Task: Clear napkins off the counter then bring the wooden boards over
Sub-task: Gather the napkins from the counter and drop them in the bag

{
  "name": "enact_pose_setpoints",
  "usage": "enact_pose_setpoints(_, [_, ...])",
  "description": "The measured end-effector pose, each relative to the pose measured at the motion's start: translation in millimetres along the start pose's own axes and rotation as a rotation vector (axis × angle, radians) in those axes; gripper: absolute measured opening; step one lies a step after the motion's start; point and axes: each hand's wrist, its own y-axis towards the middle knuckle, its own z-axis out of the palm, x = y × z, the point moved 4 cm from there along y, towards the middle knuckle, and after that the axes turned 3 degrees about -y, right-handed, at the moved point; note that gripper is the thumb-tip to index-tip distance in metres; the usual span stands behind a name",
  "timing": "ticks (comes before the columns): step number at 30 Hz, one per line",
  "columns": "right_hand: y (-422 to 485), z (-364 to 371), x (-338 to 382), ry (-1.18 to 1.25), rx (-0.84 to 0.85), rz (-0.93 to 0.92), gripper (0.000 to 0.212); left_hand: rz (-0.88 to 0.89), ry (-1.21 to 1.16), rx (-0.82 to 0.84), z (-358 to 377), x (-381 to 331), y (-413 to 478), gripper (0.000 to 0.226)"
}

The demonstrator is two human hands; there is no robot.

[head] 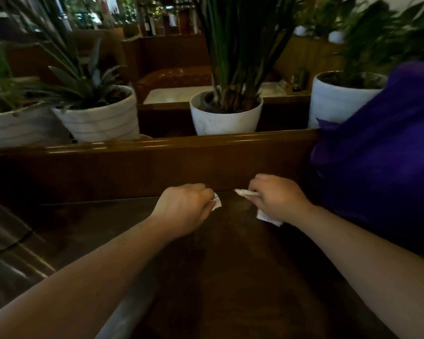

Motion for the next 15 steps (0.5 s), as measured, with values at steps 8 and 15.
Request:
enact_pose_setpoints(8, [-52, -22, -66, 0.057, -0.056, 0.175, 0.012, 0.109, -0.022, 0.059, 46, -62, 68, 0.026])
enact_pose_setpoints(15, [-75, -12, -85, 0.068, -0.052, 0.193, 0.015, 0.091, 0.025, 0.226, 93, -92, 90, 0.045])
